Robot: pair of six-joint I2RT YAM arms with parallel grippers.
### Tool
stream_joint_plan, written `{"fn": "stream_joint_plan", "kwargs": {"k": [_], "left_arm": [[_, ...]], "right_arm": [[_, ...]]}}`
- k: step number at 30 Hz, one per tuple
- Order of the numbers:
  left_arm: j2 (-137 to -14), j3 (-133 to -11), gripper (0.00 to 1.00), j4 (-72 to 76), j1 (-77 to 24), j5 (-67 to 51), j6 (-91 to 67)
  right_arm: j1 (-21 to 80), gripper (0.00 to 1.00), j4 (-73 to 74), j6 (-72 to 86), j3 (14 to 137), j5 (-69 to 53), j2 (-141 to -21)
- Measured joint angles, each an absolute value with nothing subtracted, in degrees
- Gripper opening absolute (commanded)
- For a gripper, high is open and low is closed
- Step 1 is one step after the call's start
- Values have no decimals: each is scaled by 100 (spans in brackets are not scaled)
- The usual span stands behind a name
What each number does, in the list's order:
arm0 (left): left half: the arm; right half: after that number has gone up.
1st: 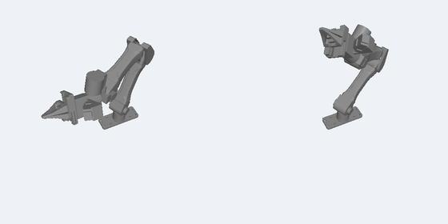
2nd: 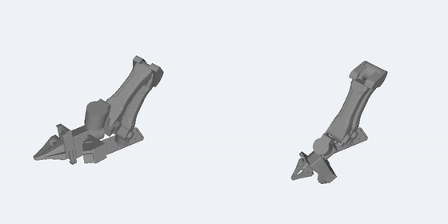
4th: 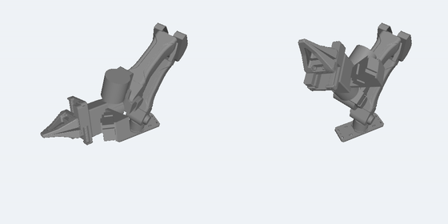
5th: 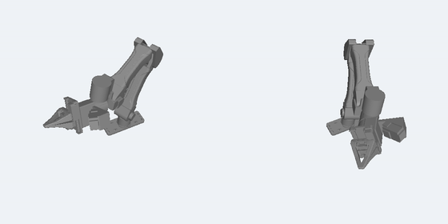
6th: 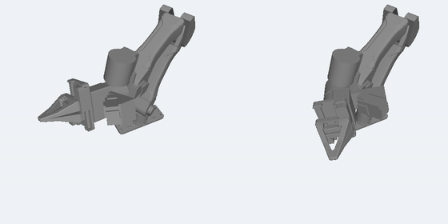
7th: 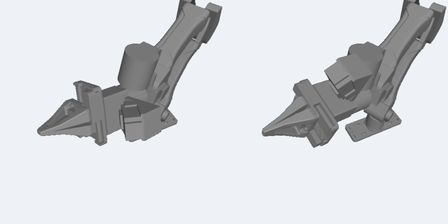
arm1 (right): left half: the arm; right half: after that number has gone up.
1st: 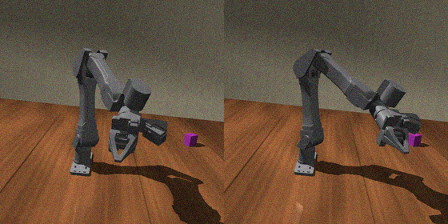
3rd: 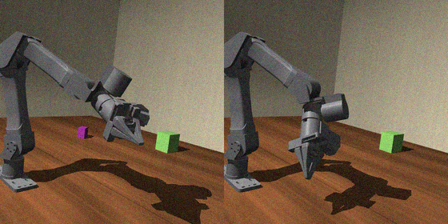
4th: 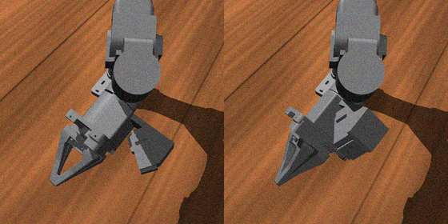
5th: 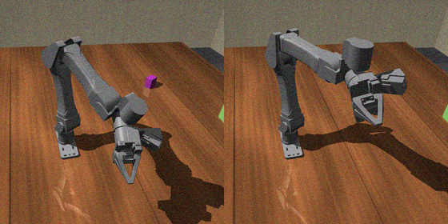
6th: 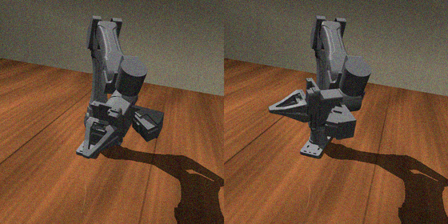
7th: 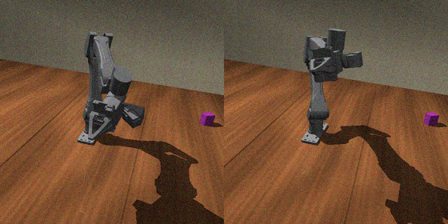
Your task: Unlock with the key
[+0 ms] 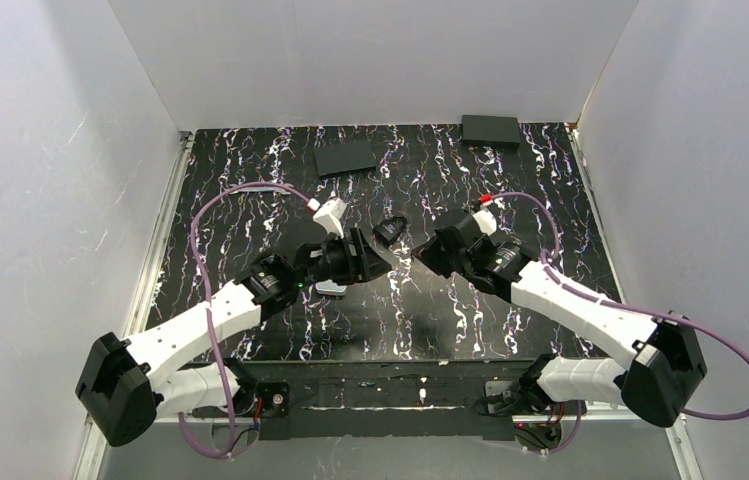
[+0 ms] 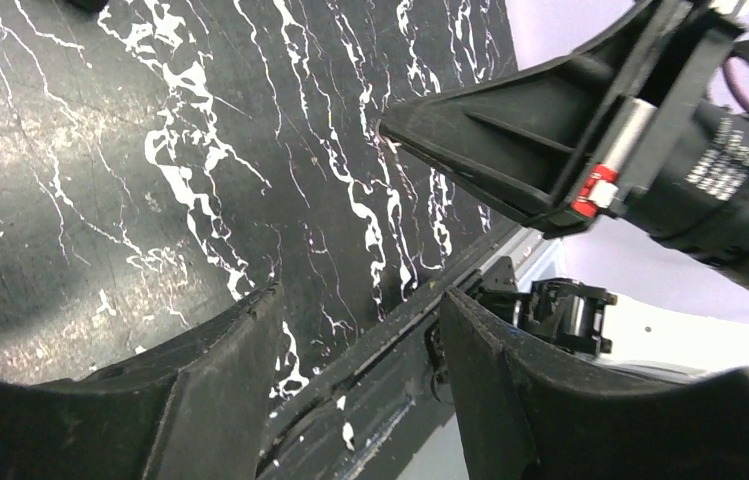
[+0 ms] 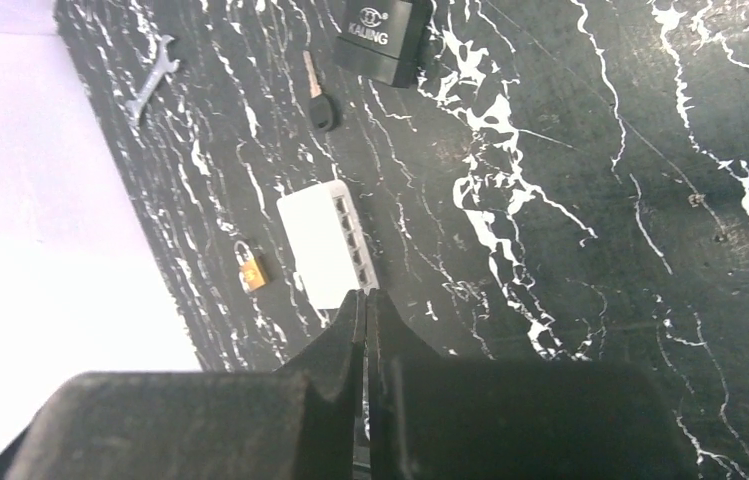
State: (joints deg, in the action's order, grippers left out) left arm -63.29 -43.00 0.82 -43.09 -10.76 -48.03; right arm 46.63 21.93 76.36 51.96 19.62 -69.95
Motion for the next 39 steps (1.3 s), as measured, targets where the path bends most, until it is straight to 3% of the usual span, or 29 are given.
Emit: {"fn": "stream_joint_plan", "kwargs": {"k": [15,39], "left_arm": [[-6746,-4303,50,1695,-5413,541,-3573],[-7725,-4598,44,2571,-5723,836,-3212]], "right_arm": [[4696,1,3378,8313,6252,2526,-6938],[4700,1,3717,8536,6289,2582,-7076]]}}
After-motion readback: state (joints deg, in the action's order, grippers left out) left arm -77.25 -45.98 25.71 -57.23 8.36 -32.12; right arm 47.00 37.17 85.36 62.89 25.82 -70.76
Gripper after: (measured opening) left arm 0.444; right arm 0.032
